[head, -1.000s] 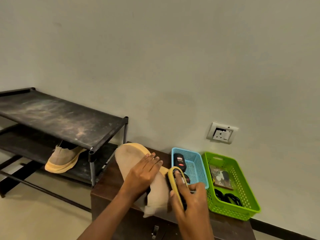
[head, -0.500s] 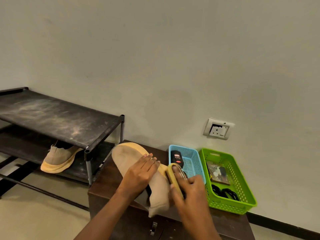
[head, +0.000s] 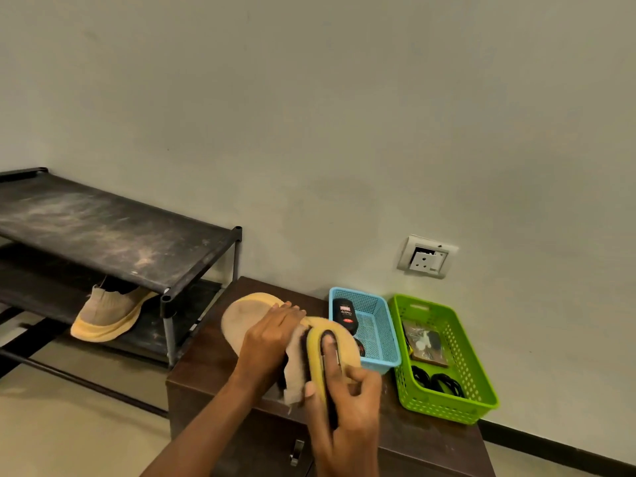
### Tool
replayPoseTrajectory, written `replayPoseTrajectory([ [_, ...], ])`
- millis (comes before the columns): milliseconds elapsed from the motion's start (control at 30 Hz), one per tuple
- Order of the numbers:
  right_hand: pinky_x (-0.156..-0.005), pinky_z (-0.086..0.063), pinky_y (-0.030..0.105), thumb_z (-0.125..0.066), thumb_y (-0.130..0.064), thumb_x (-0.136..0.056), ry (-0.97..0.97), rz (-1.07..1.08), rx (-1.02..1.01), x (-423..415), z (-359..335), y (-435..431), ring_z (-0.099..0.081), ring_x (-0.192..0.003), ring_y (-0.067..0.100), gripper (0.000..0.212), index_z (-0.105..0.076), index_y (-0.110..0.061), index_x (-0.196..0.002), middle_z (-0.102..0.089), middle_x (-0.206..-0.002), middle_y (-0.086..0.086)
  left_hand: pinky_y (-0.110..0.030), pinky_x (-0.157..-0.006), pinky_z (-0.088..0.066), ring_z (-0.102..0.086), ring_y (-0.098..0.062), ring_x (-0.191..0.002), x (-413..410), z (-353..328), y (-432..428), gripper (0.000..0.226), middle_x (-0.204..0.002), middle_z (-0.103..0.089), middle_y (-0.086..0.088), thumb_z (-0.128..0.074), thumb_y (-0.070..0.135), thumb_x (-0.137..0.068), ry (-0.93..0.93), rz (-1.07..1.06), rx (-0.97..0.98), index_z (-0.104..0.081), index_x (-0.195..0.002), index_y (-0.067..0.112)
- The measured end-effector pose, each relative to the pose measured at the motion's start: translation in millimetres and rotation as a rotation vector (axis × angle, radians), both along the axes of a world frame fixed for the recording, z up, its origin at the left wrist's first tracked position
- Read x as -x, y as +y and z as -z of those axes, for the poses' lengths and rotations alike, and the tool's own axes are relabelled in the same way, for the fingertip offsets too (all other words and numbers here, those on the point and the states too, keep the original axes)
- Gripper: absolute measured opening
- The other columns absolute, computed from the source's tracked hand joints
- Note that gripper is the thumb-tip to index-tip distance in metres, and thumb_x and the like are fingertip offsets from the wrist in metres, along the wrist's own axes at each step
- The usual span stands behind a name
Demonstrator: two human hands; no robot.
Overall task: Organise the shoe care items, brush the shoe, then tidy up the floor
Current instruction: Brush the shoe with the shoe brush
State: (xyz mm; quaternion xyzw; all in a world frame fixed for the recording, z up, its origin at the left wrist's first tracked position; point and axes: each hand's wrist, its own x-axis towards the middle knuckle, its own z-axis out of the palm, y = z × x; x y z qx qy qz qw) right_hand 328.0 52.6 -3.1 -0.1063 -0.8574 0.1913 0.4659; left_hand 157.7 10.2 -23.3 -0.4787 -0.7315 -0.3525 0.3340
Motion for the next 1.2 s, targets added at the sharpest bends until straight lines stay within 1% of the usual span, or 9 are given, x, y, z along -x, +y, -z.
replayPoseTrajectory([
  [67,-0.082,-0.036,0.003,-0.047,-0.043,-0.091,0.043,0.03,-0.009,3,1,3,-0.042,-0.083,-0.002,0.053,-0.038,-0.033,-0.142,-0.032,-0.096,-0.008,-0.032,-0.087,-0.051,-0.069,-0.023,-0.094,0,0,-1,0.03,-0.099,-0.072,-0.009,-0.07,0.018,-0.074,-0.093,-0.023,-0.02,-0.071,-0.102,0.006],
  [200,-0.083,-0.032,-0.001,-0.042,-0.043,-0.089,0.172,0.193,0.264,5,-4,21,-0.042,-0.092,-0.007,0.059,-0.019,-0.05,-0.142,-0.032,-0.095,-0.009,-0.041,-0.087,-0.049,-0.069,-0.025,-0.095,-1,1,3,0.056,-0.101,-0.072,-0.011,-0.087,-0.006,-0.051,-0.179,-0.04,0.009,-0.07,-0.104,0.005],
  [333,-0.083,-0.032,-0.003,-0.043,-0.042,-0.09,0.134,0.149,0.239,10,0,15,-0.044,-0.093,-0.007,0.058,-0.031,-0.028,-0.144,-0.034,-0.093,-0.003,-0.043,-0.084,-0.051,-0.069,-0.027,-0.095,3,0,-6,0.053,-0.1,-0.072,-0.011,-0.086,-0.007,-0.054,-0.238,-0.036,-0.032,-0.07,-0.103,0.005],
  [500,-0.093,-0.043,0.034,-0.049,-0.031,-0.094,-0.035,0.304,0.543,22,10,64,-0.042,-0.082,0.003,0.054,-0.025,-0.035,-0.142,-0.035,-0.095,0.005,-0.048,-0.09,-0.043,-0.067,-0.03,-0.098,10,1,-9,0.041,-0.102,-0.071,-0.013,-0.081,0.005,-0.065,-0.2,-0.038,-0.024,-0.069,-0.104,0.003],
  [567,-0.087,-0.042,0.032,-0.05,-0.029,-0.095,-0.077,0.311,0.571,27,9,77,-0.045,-0.081,0.015,0.053,-0.027,-0.035,-0.142,-0.034,-0.095,0.006,-0.042,-0.086,-0.048,-0.069,-0.028,-0.095,10,-1,-13,0.033,-0.098,-0.072,-0.012,-0.072,0.018,-0.072,-0.164,-0.035,-0.02,-0.07,-0.101,0.003],
  [667,-0.082,-0.035,0.025,-0.052,-0.026,-0.095,-0.136,0.304,0.581,43,6,104,-0.046,-0.086,0.022,0.051,-0.029,-0.033,-0.14,-0.038,-0.101,0.009,-0.038,-0.079,-0.054,-0.07,-0.024,-0.093,6,-1,-12,0.046,-0.097,-0.073,-0.01,-0.087,0.008,-0.057,-0.155,-0.014,0.044,-0.071,-0.1,0.005],
  [800,-0.09,-0.042,0.036,-0.055,-0.03,-0.09,-0.408,0.414,0.473,83,26,173,-0.052,-0.102,0.036,0.05,-0.044,-0.025,-0.139,-0.055,-0.111,0.023,-0.038,-0.082,-0.052,-0.07,-0.025,-0.093,5,3,-7,0.055,-0.097,-0.073,-0.01,-0.091,0.005,-0.046,-0.065,0.065,0.152,-0.073,-0.098,0.006],
  [1033,-0.091,-0.042,0.04,-0.053,-0.029,-0.087,-0.77,0.587,0.468,125,51,231,-0.047,-0.114,0.04,0.035,-0.055,-0.013,-0.119,-0.052,-0.123,0.024,-0.024,-0.077,-0.054,-0.071,-0.014,-0.087,14,8,1,0.063,-0.088,-0.074,0.0,-0.095,0.009,-0.031,-0.037,0.151,0.34,-0.075,-0.09,0.015],
  [1200,-0.083,-0.049,0.035,-0.06,-0.02,-0.086,-0.826,0.612,0.284,140,60,233,-0.057,-0.108,0.035,0.034,-0.054,-0.005,-0.116,-0.059,-0.117,0.02,-0.022,-0.081,-0.052,-0.069,-0.013,-0.094,14,14,7,0.058,-0.094,-0.074,0.001,-0.094,0.015,-0.042,-0.112,0.214,0.507,-0.074,-0.097,0.019],
])
